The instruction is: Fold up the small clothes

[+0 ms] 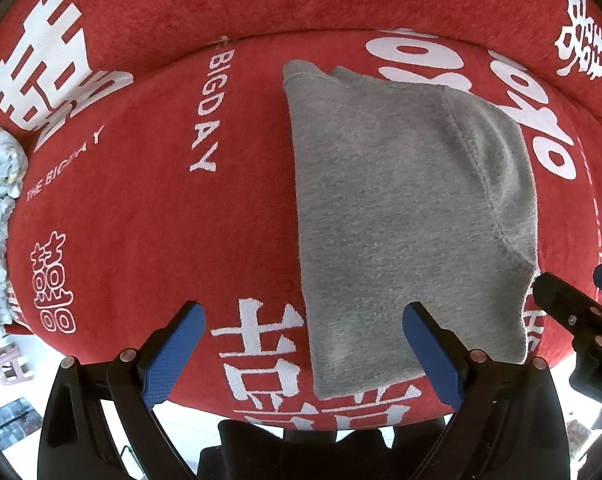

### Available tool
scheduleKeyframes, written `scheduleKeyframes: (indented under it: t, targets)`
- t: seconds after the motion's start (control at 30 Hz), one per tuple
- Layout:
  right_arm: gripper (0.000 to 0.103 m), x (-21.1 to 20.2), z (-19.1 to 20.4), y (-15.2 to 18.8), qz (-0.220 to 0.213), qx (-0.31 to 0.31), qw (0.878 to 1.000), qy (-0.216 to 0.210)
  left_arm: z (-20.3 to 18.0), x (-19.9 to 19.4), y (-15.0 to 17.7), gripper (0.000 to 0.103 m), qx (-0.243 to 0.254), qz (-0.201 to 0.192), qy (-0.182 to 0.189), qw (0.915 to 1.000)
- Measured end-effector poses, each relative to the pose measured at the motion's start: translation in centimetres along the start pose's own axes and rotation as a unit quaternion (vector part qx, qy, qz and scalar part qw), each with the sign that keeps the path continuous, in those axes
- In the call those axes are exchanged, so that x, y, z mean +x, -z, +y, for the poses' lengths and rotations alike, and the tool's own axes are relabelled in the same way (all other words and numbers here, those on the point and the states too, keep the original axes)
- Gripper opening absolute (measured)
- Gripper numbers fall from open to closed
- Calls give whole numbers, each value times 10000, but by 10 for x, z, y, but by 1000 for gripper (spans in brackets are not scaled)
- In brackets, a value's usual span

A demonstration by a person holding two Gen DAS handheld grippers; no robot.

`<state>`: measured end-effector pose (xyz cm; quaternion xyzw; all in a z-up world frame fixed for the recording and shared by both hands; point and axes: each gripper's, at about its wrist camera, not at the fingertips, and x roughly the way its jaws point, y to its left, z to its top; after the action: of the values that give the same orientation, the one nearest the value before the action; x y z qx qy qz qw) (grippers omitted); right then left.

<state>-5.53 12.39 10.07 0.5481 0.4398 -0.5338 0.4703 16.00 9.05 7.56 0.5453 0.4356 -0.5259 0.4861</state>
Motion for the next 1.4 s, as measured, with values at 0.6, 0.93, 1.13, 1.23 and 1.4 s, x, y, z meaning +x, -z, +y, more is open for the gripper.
scheduleKeyframes:
  t: [0.6, 0.93, 1.13, 1.23, 1.4]
  targets:
    - [103, 0, -1, -3, -4, 10, 10000, -2, -1, 2, -3, 99, 12, -15, -121, 9999]
    - [103, 1, -1, -3, -3, 16, 10000, -2, -3, 3, -6, 99, -6, -4, -135, 9999]
    - [103, 1, -1, -5, -2, 12, 10000, 2, -3, 3, -7, 99, 11, -16, -137, 9999]
    - [103, 3, 0, -7, 18, -19, 10000, 23, -4, 3, -7, 99, 19, -24, -142, 9999]
    - [103, 3, 1, -5, 13, 15, 10000, 24, -2, 3, -8, 99, -84, -42, -78, 9999]
